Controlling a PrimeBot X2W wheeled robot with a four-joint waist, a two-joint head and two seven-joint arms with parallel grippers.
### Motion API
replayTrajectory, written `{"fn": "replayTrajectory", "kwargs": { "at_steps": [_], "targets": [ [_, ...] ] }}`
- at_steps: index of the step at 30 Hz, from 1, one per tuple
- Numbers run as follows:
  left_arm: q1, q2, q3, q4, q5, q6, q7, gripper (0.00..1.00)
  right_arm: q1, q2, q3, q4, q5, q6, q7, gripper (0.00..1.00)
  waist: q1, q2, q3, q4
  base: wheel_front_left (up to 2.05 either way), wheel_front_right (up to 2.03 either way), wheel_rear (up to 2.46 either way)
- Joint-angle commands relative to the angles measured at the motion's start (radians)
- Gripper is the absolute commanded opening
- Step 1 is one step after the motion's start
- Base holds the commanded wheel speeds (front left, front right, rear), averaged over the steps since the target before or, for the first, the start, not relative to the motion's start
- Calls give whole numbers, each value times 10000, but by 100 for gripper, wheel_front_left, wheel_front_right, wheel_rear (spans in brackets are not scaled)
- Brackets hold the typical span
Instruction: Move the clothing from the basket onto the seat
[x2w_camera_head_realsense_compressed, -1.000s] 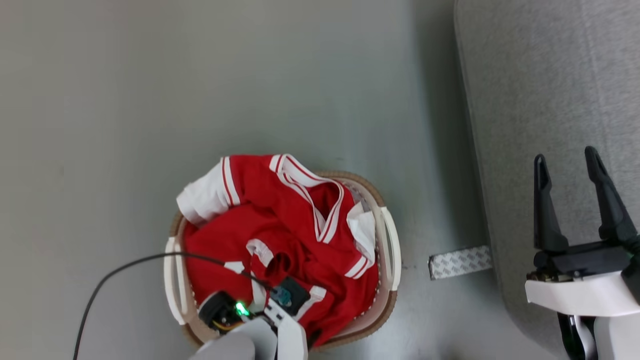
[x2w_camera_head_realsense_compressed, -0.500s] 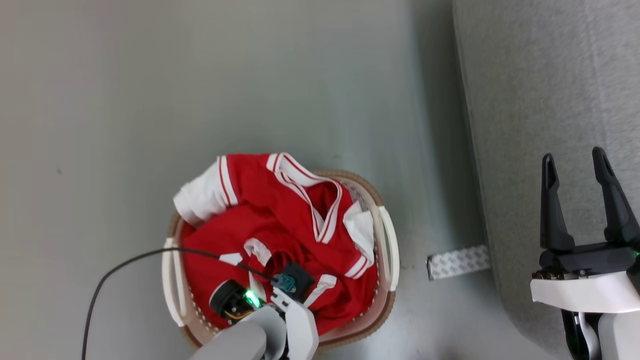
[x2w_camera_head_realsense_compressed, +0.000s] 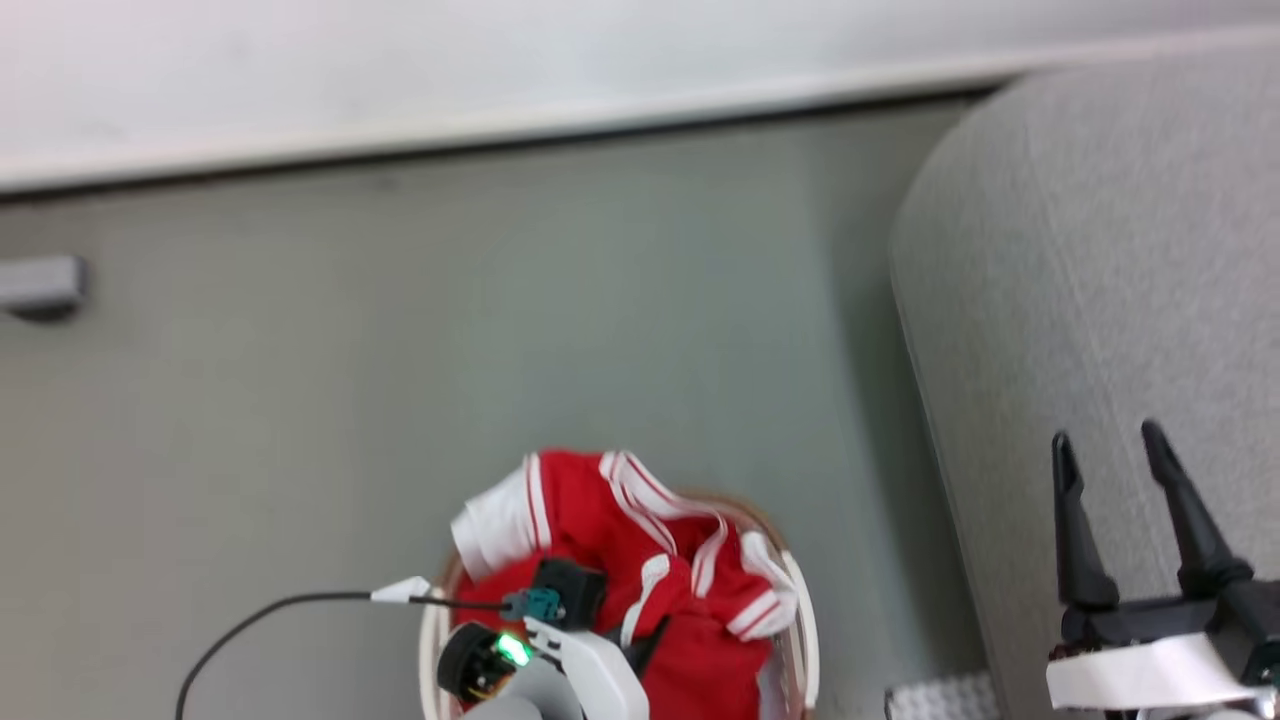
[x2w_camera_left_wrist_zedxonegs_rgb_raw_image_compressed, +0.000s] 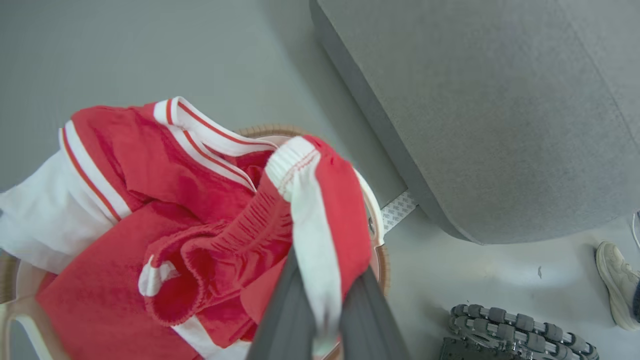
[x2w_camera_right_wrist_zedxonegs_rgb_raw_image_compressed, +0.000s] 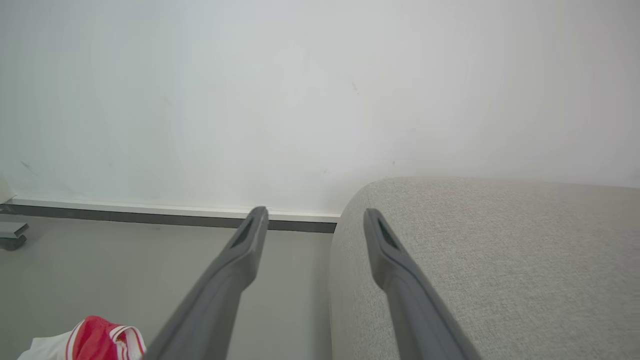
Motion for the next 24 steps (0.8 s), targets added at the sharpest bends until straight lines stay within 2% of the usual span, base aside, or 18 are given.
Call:
{"fn": "replayTrajectory", "kwargs": {
  "at_steps": [1, 10, 17, 21, 24],
  "targets": [
    [166, 1, 28, -79, -130, 37, -44, 0, 155, -22, 2, 53, -61, -24, -24, 100, 2, 0, -1283, 546, 0, 0, 0],
    [880, 426, 131, -2129, -324, 691, 177, 0, 1146, -20, -22, 237, -149, -23, -26, 100, 2, 0, -3265, 1171, 0, 0, 0],
    [1119, 1252, 539, -4750, -584, 1435, 602, 0, 1537, -19, 189, 80, -100, -23, -24, 100, 2, 0, -3873, 1280, 0, 0, 0],
    [1005, 1879, 803, -6325, -500, 1944, 907, 0, 1612, -14, 737, -187, -59, -23, -24, 100, 2, 0, -4018, 1232, 0, 0, 0],
    [818, 2304, 936, -7373, -383, 2249, 1183, 0, 1666, -90, 1684, -440, -173, -23, -24, 100, 2, 0, -4096, 1209, 0, 0, 0]
  ]
}}
